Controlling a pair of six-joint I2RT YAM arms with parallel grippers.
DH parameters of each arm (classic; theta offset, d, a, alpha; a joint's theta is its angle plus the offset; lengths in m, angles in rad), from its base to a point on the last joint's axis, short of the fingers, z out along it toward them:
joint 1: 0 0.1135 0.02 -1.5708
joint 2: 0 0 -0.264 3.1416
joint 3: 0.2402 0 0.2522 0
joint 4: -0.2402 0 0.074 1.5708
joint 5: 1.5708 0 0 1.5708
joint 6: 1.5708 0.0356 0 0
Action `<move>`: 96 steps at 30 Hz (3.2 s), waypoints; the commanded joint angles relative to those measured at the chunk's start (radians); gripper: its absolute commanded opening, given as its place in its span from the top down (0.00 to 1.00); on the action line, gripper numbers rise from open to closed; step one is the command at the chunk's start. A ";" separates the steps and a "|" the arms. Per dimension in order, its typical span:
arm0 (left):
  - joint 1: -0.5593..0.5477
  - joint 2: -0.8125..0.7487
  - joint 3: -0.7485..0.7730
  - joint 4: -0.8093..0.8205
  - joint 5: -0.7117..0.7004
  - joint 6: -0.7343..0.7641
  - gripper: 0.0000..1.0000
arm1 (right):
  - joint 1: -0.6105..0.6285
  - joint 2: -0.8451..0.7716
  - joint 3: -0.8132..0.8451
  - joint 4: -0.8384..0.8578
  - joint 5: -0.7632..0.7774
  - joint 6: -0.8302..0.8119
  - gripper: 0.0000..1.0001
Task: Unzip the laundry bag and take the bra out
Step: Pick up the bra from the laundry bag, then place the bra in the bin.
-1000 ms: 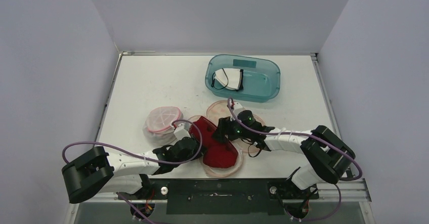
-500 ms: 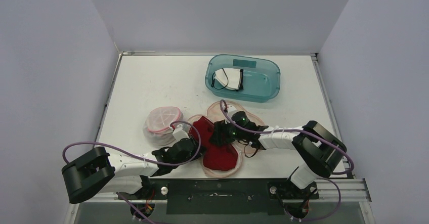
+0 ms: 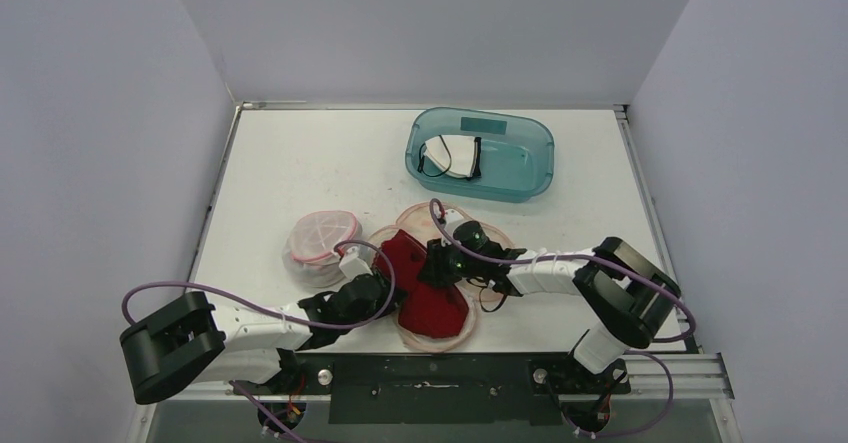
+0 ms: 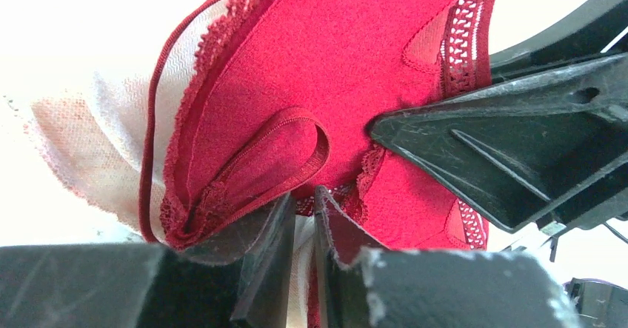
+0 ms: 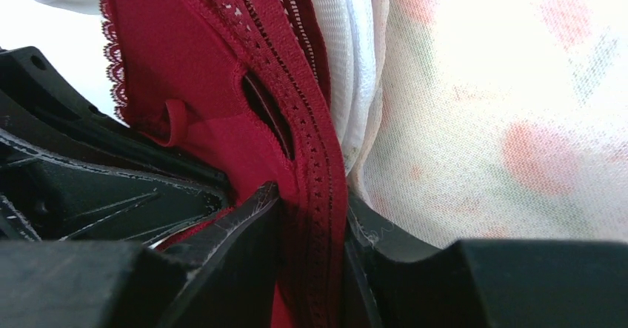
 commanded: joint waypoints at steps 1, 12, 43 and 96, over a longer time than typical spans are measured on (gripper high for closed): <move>0.007 -0.024 -0.019 -0.051 -0.027 0.007 0.82 | 0.016 -0.089 0.002 0.000 0.042 -0.018 0.71; 0.006 -0.227 -0.036 -0.184 -0.029 0.007 0.51 | 0.010 -0.183 -0.003 -0.061 0.102 -0.056 0.74; 0.008 -0.295 -0.078 -0.217 -0.044 -0.013 0.48 | 0.012 -0.114 0.047 -0.080 0.039 -0.045 0.84; 0.020 -0.292 0.043 -0.256 -0.060 -0.001 0.48 | -0.337 -0.296 0.296 0.207 0.884 0.521 0.95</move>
